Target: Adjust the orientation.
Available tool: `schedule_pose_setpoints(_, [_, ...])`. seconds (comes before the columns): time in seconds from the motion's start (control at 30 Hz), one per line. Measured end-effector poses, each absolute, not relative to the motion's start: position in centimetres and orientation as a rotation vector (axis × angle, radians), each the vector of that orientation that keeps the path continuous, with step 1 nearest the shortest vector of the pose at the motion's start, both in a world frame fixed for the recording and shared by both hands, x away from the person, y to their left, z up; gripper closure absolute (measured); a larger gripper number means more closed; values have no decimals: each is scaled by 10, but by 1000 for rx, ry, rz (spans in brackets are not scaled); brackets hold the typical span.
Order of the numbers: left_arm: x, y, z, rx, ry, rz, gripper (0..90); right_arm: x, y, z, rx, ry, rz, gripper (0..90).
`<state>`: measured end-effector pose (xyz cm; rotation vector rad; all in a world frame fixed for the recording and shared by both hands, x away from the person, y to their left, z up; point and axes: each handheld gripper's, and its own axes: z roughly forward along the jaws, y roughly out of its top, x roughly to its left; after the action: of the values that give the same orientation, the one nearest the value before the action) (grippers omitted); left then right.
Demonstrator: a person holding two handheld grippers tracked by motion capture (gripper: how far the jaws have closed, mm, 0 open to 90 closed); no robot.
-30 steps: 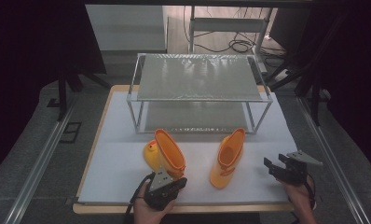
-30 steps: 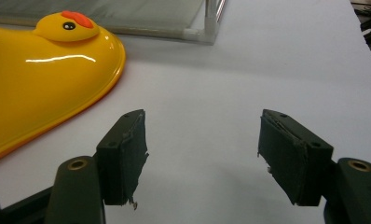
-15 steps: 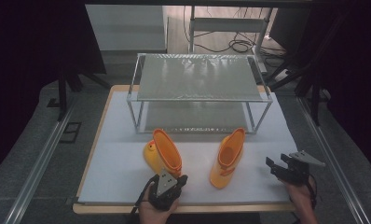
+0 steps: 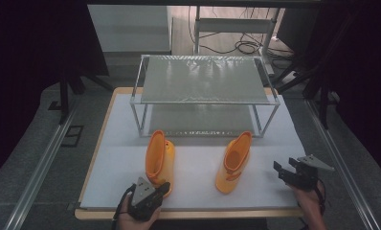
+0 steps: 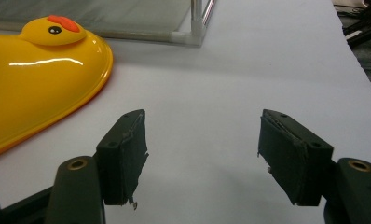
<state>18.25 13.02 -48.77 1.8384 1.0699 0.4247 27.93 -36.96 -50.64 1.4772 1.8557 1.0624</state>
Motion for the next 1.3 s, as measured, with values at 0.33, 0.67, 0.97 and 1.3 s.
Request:
schedule_pose_setpoints(0.33, [185, 175, -491, 1783, 1169, 435, 900, 280, -371, -508, 1485, 1859, 1057, 322])
schedule_pose_setpoints(0.67, [188, 188, -493, 1774, 1182, 419, 877, 280, -370, -508, 1483, 1866, 1051, 322])
schedule_pose_setpoints(0.97, [197, 150, -485, 1863, 1053, 326, 719, 280, -370, -508, 1482, 1866, 1061, 322])
schedule_pose_setpoints(1.3, [220, 114, -466, 1978, 978, 175, 538, 279, -373, -505, 1471, 1863, 1079, 322])
